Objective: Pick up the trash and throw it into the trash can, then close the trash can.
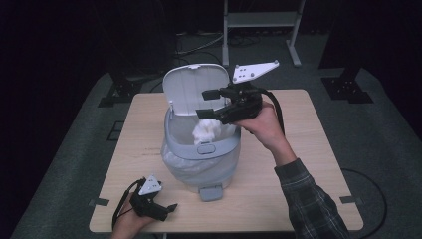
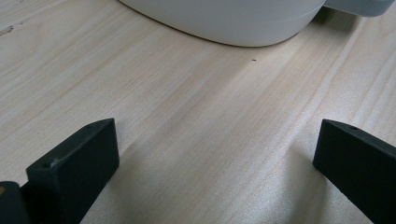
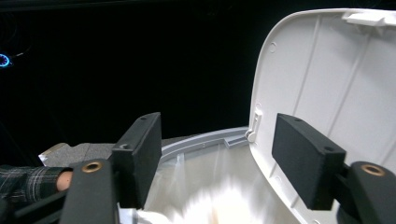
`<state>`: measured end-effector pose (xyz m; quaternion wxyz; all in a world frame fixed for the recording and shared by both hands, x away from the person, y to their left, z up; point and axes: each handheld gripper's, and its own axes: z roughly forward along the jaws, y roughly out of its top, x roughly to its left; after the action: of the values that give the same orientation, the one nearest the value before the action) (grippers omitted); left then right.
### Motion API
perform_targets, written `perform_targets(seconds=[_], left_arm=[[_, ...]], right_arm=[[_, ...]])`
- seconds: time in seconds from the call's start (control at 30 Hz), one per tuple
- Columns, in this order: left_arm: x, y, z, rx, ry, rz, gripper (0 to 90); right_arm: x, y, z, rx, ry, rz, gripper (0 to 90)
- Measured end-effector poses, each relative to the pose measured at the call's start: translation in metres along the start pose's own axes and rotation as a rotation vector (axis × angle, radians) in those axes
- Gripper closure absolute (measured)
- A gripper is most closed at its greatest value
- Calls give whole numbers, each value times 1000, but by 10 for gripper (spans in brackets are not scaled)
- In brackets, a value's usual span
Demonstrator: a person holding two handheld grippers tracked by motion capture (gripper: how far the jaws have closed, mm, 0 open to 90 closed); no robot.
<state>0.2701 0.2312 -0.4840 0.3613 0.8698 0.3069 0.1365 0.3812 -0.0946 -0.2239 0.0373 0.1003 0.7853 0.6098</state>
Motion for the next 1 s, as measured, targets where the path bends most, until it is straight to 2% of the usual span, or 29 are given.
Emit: perform_targets(seconds=[0.1,0.23,0.27,0.43,0.47,0.6,0.8,0.83,1.0], left_arm=[[0,0,0,0,0,0,0],[0,0,0,0,0,0,0],[0,0,0,0,0,0,0],[0,0,0,0,0,1,0],[0,0,0,0,0,1,0],[0,0,0,1,-1,1,0],[0,0,0,1,-1,1,0],[0,0,0,1,-2,1,0],[1,1,0,1,-2,1,0]], right_arm=[[0,-1,-6,-6,-8,-3,340],[-2,-3,-19,-12,-18,-2,503],[-2,-3,-19,-12,-18,-2,503],[-6,-9,-37,-21,-92,-18,752],[-6,-9,-37,-21,-92,-18,752],[-9,-12,-45,0,-148,-37,890],[-21,-14,-59,-14,-217,-17,900],[-26,-14,-64,-17,-243,-13,900],[-35,-13,-69,-29,-266,9,900]])
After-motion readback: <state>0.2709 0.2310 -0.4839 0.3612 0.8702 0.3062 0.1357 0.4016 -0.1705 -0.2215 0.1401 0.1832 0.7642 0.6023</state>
